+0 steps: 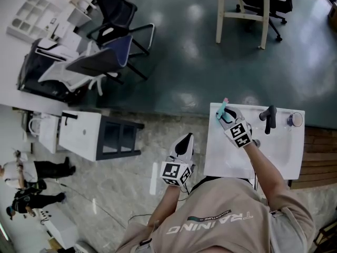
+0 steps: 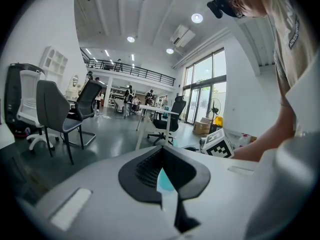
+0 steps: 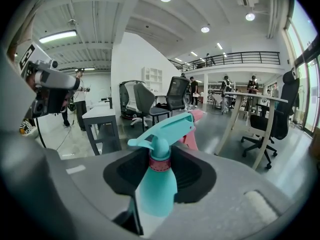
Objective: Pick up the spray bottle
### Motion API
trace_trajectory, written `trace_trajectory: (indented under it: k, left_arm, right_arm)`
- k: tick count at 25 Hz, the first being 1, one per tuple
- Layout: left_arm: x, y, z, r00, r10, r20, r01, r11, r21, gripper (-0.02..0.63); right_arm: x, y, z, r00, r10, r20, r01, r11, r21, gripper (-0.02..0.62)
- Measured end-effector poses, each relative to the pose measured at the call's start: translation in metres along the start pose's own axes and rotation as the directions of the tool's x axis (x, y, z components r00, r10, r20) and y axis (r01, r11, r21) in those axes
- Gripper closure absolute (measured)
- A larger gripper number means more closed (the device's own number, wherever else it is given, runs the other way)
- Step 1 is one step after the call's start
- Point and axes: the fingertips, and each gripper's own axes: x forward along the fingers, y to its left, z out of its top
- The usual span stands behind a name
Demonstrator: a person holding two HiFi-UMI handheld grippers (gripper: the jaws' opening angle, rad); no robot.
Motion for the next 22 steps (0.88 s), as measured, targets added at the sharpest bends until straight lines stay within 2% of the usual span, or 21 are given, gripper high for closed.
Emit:
trace_trajectory:
  k: [11,22]
  left_arm:
    - [-0.005,-0.005,-0.002,1.000,-0.007,0.009,0.007,1.000,0.003,0.588]
    - [-0.007,-0.018,0.000,0.999,-0.036,0.032,0.036,0.999,0.013,0.588]
  right_arm:
    - [-0.021,0.000,0.015,0.999,-0.005,0.038,0.005,1.000,0.004,0.462]
    - [-0.066,0.004,0.044,0.993,-0.032,0.110,0.035,0.999,-0.021,0.463]
